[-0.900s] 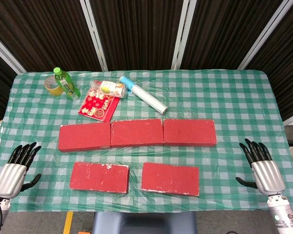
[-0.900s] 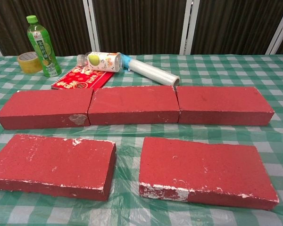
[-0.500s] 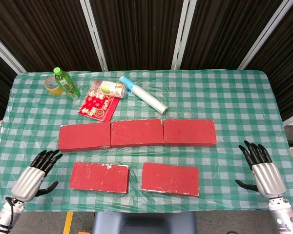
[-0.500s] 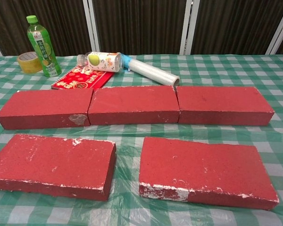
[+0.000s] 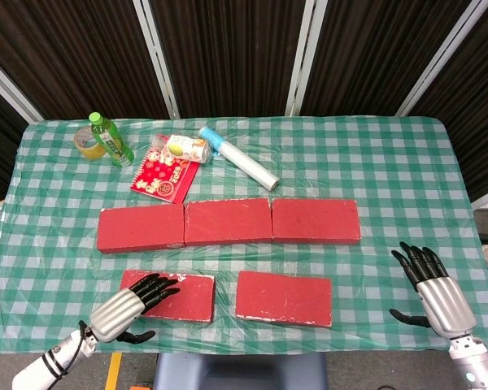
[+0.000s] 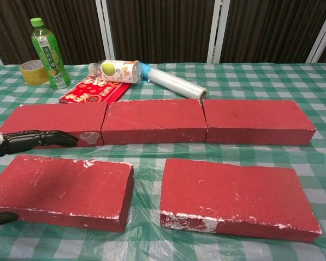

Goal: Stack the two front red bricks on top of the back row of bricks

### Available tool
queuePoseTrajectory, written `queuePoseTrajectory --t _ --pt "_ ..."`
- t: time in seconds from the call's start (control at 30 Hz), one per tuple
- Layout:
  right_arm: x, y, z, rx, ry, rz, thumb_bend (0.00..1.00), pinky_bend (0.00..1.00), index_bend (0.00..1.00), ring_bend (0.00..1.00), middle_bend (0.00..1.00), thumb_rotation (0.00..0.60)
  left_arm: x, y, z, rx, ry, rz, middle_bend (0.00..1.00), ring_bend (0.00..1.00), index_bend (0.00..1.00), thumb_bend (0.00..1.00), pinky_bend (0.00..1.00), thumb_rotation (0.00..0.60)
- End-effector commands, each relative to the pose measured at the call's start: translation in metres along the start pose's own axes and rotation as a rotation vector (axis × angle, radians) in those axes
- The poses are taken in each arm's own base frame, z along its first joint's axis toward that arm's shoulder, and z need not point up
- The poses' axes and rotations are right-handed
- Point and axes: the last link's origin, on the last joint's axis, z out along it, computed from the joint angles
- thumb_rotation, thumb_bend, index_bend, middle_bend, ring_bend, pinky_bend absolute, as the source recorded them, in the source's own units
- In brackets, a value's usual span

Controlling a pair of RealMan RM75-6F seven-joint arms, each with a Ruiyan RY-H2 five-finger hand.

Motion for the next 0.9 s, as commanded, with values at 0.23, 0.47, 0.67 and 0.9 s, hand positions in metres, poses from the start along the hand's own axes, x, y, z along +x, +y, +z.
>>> queuePoseTrajectory --t 0.23,0.47,0.67,0.9 --pt "0.001 0.002 0.001 0.009 -0.015 0.012 0.13 0.0 0.0 0.0 0.0 0.6 -0.011 0.004 0.041 0.025 -0.021 0.052 0.0 0.0 0.0 0.27 0.0 0.6" --pt "0.002 0.003 0.001 0.006 -0.011 0.016 0.13 0.0 0.0 0.0 0.0 0.6 -0.014 -0.003 0.05 0.037 -0.057 0.061 0.0 0.0 0.0 0.27 0.0 0.6" --pt "0.001 0.003 0.002 0.001 -0.011 0.013 0.13 0.0 0.0 0.0 0.0 0.6 -0.014 -0.009 0.051 0.059 -0.078 0.066 0.0 0.0 0.0 0.27 0.0 0.6" --pt "0.0 0.003 0.003 -0.001 -0.011 0.01 0.13 0.0 0.0 0.0 0.0 0.6 -0.014 -0.011 0.048 0.074 -0.109 0.058 0.0 0.0 0.0 0.27 0.0 0.6"
